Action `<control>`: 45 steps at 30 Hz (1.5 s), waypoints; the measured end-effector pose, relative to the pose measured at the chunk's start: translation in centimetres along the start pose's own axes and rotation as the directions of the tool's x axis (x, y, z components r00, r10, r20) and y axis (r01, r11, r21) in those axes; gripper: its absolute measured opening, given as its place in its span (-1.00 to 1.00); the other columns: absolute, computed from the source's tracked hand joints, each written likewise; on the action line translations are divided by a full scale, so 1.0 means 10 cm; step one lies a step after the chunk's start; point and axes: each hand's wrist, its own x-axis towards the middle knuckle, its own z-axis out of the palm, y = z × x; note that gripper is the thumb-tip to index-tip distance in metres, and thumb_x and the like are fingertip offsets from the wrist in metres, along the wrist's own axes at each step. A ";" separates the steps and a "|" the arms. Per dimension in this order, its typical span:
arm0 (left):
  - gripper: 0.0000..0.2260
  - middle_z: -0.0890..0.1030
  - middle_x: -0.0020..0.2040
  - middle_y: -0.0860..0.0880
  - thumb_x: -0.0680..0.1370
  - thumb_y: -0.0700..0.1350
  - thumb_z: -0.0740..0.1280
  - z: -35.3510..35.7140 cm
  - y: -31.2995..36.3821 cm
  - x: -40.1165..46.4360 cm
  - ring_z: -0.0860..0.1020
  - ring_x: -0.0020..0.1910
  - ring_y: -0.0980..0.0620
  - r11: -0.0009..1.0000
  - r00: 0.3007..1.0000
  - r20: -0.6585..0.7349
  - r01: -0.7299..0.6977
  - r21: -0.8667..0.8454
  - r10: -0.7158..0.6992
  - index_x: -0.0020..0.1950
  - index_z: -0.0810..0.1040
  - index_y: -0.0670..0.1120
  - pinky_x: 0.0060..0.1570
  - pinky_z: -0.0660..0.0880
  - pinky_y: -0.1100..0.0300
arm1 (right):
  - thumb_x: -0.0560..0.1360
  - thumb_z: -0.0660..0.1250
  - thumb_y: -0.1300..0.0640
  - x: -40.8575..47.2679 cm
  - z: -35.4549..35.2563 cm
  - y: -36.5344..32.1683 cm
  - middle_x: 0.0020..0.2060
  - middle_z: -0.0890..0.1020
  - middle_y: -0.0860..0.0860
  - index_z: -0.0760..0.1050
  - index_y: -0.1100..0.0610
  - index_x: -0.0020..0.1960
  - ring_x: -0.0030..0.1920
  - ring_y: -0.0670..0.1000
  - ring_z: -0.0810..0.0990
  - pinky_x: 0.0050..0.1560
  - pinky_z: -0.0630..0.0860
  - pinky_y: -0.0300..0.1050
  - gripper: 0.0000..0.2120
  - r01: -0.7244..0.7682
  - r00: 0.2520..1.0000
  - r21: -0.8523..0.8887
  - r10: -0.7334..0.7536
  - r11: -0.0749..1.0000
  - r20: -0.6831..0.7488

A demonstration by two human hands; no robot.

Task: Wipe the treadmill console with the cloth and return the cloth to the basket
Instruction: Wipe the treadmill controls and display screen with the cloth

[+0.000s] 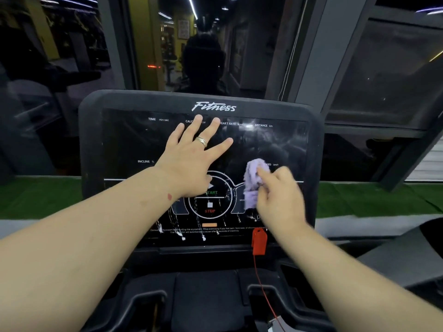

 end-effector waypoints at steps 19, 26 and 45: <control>-0.22 -0.29 0.66 0.01 0.60 -0.06 0.31 0.09 -0.16 -0.04 -0.32 0.62 -0.16 0.996 0.994 -0.065 -0.086 0.027 0.088 0.64 -0.13 0.27 0.59 -0.20 -0.16 | 0.47 0.19 0.26 -0.09 0.03 -0.12 -0.16 0.37 0.00 0.61 -0.01 0.15 -0.27 0.12 0.45 -0.32 0.42 -0.05 -0.63 -0.118 0.992 0.065 0.121 0.991 -0.035; -0.22 -0.31 0.66 0.02 0.60 -0.10 0.29 0.16 -0.18 -0.03 -0.34 0.62 -0.17 0.995 0.991 -0.092 -0.097 0.025 0.099 0.63 -0.15 0.27 0.58 -0.24 -0.16 | 0.40 0.33 0.21 -0.31 0.22 -0.58 -0.12 0.33 -0.01 0.57 -0.07 0.20 -0.18 0.11 0.40 -0.30 0.48 -0.02 -0.60 0.169 0.955 0.031 -0.171 0.985 0.244; -0.23 -0.26 0.67 -0.02 0.62 -0.09 0.29 0.25 -0.21 -0.01 -0.30 0.62 -0.21 0.991 0.982 -0.139 -0.124 0.040 0.129 0.64 -0.14 0.24 0.57 -0.22 -0.20 | 0.43 0.27 0.21 -0.47 0.31 -0.75 -0.10 0.32 -0.03 0.56 -0.10 0.25 -0.11 0.11 0.42 -0.28 0.40 -0.07 -0.56 0.101 0.958 -0.027 -0.090 0.995 0.273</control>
